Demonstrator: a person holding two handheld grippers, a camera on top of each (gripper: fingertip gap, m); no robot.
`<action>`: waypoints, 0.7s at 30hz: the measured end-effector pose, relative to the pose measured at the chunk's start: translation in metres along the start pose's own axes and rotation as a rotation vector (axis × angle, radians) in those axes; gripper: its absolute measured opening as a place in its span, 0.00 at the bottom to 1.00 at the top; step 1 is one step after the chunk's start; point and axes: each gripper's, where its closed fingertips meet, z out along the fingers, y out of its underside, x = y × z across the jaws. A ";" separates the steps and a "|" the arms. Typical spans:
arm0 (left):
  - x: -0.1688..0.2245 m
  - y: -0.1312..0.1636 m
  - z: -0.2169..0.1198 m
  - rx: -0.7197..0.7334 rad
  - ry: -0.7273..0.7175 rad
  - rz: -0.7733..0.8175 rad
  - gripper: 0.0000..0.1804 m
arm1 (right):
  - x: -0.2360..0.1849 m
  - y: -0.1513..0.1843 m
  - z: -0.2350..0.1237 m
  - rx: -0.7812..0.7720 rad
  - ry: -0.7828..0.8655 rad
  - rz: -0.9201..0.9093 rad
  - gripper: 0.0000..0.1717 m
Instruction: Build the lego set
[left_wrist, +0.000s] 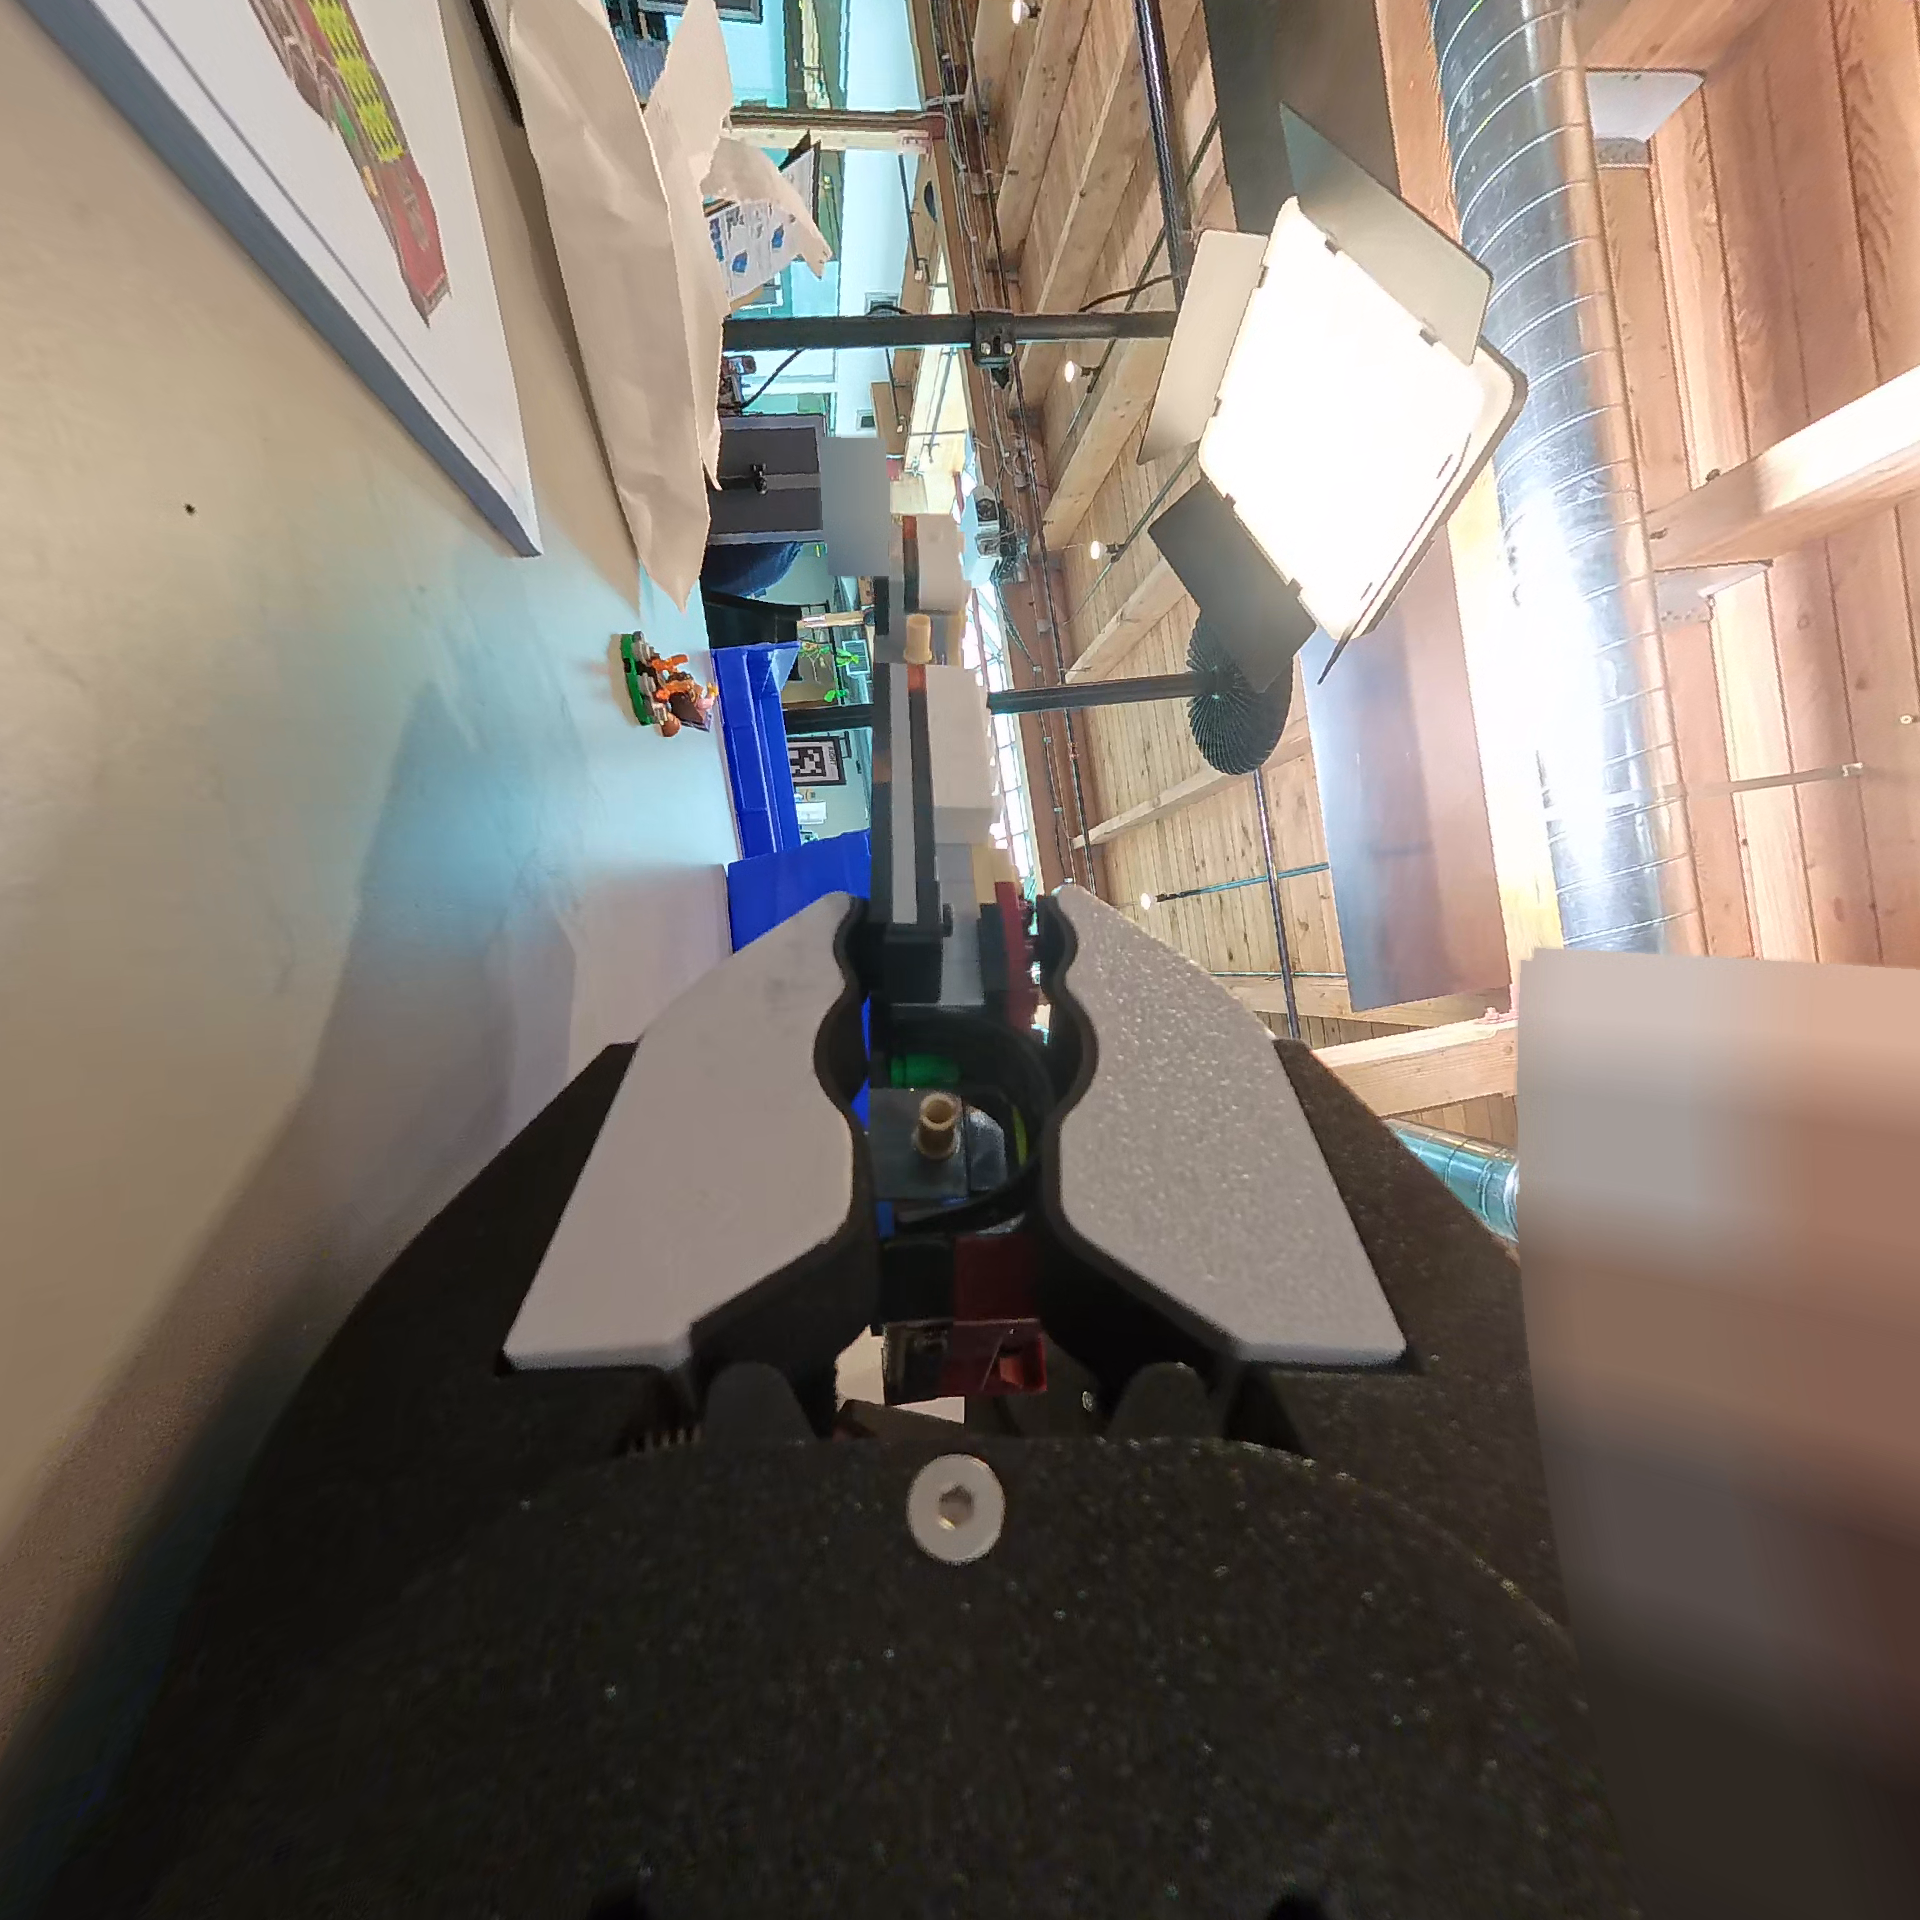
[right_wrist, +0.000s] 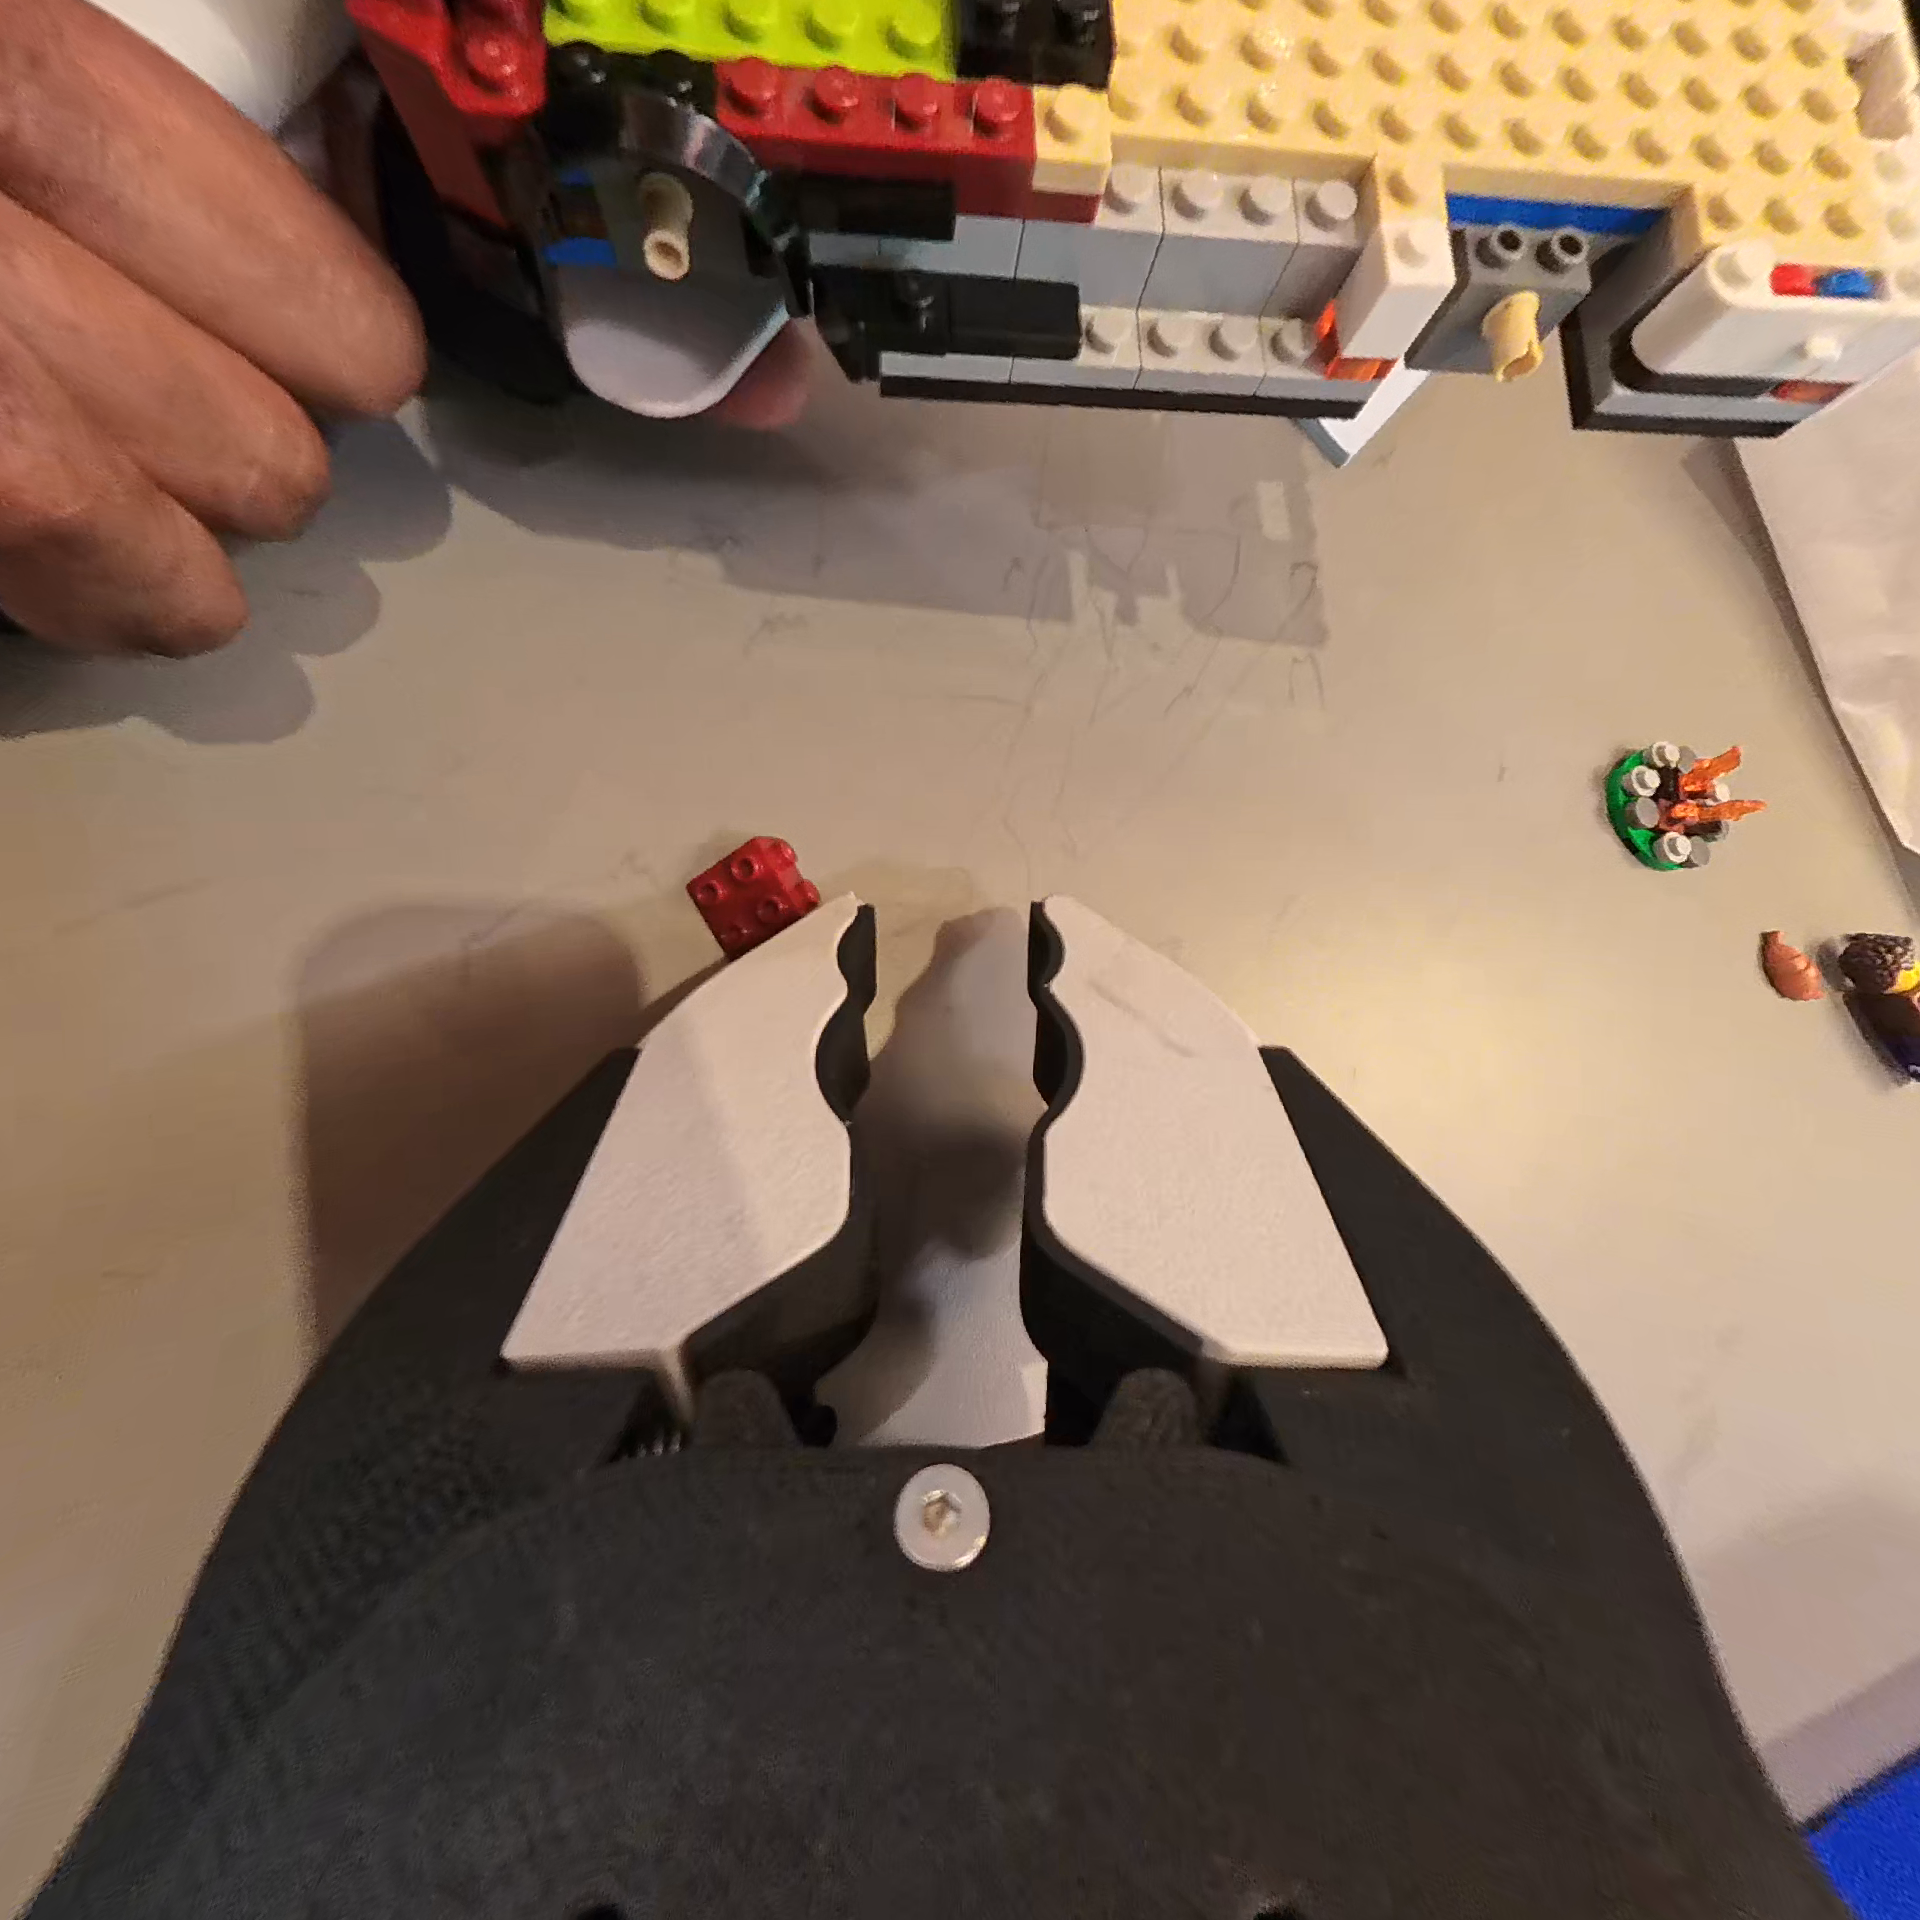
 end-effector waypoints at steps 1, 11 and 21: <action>0.000 0.000 0.000 0.000 -0.001 0.000 0.17 | 0.001 0.000 0.000 -0.002 0.001 0.004 0.16; -0.002 -0.003 -0.001 0.014 -0.012 -0.003 0.17 | 0.007 0.010 -0.013 -0.025 -0.013 0.288 0.16; -0.002 -0.003 -0.002 0.016 -0.016 -0.006 0.17 | -0.039 -0.001 -0.014 -0.054 -0.167 0.389 0.12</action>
